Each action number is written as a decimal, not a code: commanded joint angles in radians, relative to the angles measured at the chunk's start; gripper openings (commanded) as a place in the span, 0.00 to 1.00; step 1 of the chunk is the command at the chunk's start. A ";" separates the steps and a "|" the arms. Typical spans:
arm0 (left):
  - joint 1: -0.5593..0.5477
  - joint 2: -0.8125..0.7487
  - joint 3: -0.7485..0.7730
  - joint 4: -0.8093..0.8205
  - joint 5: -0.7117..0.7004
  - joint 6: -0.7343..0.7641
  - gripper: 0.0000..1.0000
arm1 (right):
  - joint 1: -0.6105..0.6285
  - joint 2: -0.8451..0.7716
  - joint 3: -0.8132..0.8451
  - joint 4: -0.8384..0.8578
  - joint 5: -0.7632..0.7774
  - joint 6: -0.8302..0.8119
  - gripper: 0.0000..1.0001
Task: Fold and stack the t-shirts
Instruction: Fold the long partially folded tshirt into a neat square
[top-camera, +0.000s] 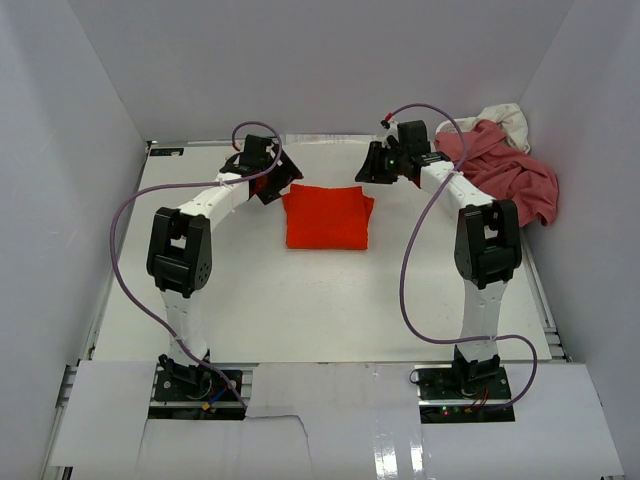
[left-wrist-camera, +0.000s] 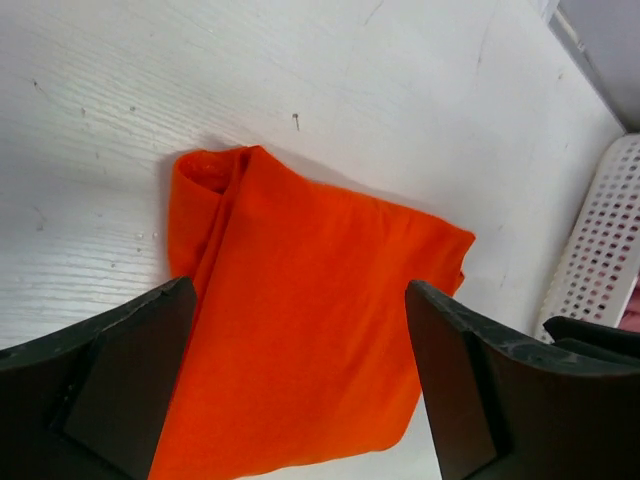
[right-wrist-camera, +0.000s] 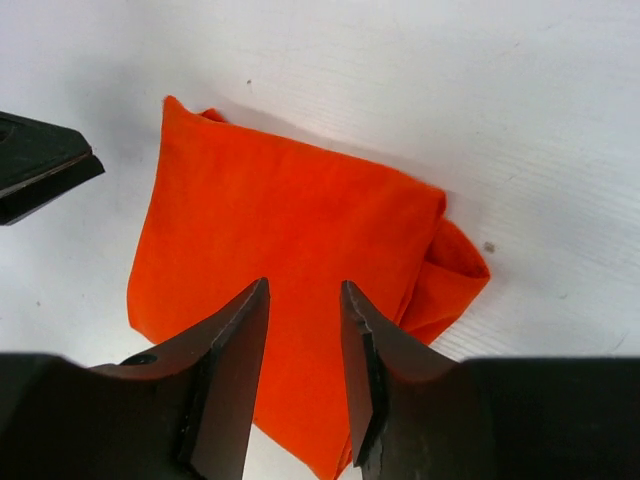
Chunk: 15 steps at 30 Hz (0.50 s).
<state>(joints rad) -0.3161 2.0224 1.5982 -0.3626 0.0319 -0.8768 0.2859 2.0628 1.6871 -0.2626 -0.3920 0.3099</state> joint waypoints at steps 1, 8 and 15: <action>0.006 -0.025 0.052 0.028 -0.021 0.012 0.98 | -0.005 -0.076 -0.027 0.117 0.060 0.001 0.42; -0.021 -0.135 0.016 0.077 -0.084 0.096 0.98 | -0.001 -0.181 -0.136 0.218 0.039 -0.018 0.55; -0.077 -0.107 -0.078 0.134 0.069 0.142 0.92 | 0.002 -0.161 -0.251 0.317 -0.134 0.067 0.45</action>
<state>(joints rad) -0.3782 1.9396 1.5578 -0.2707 -0.0074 -0.7692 0.2855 1.9144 1.5028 -0.0425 -0.4187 0.3325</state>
